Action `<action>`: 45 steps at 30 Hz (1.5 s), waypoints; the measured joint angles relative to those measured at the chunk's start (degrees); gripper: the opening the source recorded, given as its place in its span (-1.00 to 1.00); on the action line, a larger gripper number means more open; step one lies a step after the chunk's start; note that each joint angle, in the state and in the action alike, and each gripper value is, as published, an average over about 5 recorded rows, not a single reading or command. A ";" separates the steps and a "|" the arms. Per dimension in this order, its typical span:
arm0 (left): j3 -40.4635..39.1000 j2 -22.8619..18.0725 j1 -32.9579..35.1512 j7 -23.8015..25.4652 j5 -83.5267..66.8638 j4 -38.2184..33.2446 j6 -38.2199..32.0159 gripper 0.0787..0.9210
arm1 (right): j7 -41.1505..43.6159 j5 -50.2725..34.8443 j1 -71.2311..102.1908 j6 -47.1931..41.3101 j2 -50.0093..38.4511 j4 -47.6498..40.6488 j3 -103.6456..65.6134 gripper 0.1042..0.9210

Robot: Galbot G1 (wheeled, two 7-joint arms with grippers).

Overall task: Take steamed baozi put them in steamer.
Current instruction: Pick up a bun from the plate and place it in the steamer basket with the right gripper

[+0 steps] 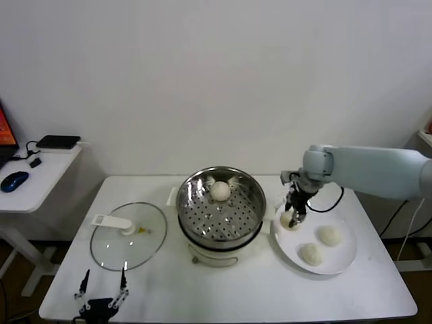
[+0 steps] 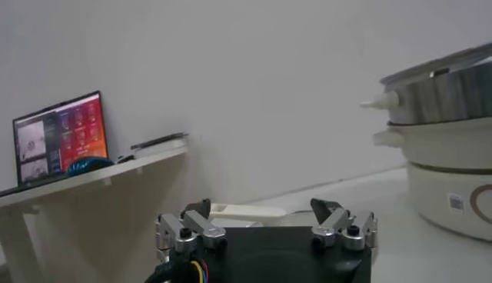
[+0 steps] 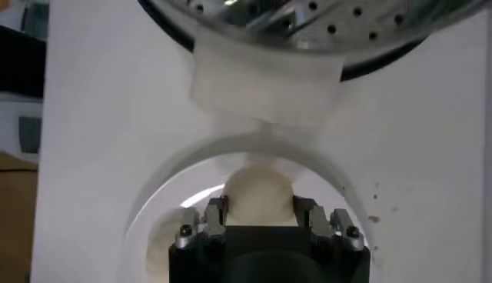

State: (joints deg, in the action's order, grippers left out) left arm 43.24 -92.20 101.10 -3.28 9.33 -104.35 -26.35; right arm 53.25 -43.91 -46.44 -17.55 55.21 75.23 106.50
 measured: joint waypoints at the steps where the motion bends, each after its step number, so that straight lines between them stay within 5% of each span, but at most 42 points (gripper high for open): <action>1: -0.04 0.00 0.06 0.01 0.00 -0.04 0.00 0.77 | 0.50 -0.85 -1.79 0.12 0.23 0.86 0.67 0.18; 17: -1.03 0.00 0.16 0.15 0.31 -1.12 -0.05 0.77 | 4.07 -12.26 -17.82 -1.04 8.71 6.00 1.50 0.18; 45: -0.63 0.00 0.04 0.53 -0.55 -0.91 -0.19 0.77 | 0.32 -9.96 2.57 -3.93 28.90 -11.94 -10.27 0.18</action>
State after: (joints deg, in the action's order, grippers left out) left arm 42.61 -92.20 101.14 -2.75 8.78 -105.25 -26.54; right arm 53.57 -53.87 -43.87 -21.48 84.11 63.29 96.23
